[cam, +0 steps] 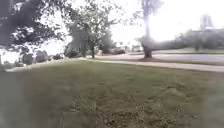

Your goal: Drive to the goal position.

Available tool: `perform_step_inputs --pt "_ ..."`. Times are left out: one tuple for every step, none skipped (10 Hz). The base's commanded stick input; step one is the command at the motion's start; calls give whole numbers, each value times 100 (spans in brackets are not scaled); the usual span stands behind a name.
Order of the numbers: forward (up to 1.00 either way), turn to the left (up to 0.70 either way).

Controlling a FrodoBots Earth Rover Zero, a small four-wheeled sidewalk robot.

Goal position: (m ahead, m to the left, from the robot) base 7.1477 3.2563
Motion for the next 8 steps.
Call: perform_step_inputs --pt "70 0" --pt "70 0" --pt "70 0" --pt "70 0" --pt "70 0" --pt "70 0" --pt "70 0" --pt "70 0"
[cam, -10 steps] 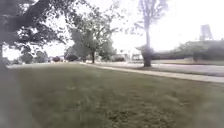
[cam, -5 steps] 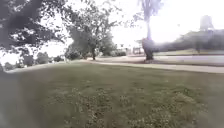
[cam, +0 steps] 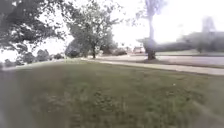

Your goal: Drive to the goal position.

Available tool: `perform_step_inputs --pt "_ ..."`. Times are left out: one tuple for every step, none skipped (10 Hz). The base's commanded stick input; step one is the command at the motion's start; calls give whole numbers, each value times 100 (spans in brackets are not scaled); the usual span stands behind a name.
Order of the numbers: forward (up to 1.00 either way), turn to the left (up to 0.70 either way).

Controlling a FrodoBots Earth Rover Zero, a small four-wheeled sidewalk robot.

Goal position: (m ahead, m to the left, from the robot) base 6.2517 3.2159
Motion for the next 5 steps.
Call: perform_step_inputs --pt "70 0" --pt "70 -1" --pt "70 -10" --pt "70 -31" --pt "70 -35"
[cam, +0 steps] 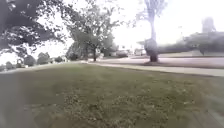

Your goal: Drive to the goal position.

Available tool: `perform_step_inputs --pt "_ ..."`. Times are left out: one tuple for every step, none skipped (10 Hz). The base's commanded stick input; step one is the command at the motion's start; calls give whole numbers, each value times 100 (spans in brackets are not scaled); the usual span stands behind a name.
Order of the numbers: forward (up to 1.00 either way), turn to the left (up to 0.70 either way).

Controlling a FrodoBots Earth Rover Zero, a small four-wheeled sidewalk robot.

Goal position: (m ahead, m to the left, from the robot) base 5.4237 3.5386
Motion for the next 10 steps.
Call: perform_step_inputs --pt "70 -35" --pt "70 -24" --pt "70 -9" --pt "70 0" --pt "70 0" --pt "70 0" --pt "70 0" --pt "70 0" --pt "70 0" --pt "70 0"
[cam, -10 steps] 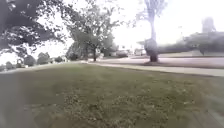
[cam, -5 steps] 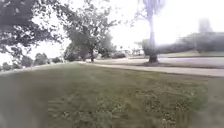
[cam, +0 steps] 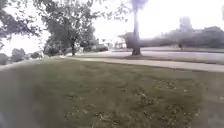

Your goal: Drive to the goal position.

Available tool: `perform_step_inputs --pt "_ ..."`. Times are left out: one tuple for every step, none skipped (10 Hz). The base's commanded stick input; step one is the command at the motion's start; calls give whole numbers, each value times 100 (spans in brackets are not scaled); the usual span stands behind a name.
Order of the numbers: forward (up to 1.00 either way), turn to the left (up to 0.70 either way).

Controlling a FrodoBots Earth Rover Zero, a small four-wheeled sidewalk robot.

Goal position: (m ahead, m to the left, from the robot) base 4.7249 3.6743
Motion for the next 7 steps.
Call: perform_step_inputs --pt "70 0" --pt "70 0" --pt "70 0" --pt "70 0" --pt "70 0" --pt "70 0" --pt "70 0"
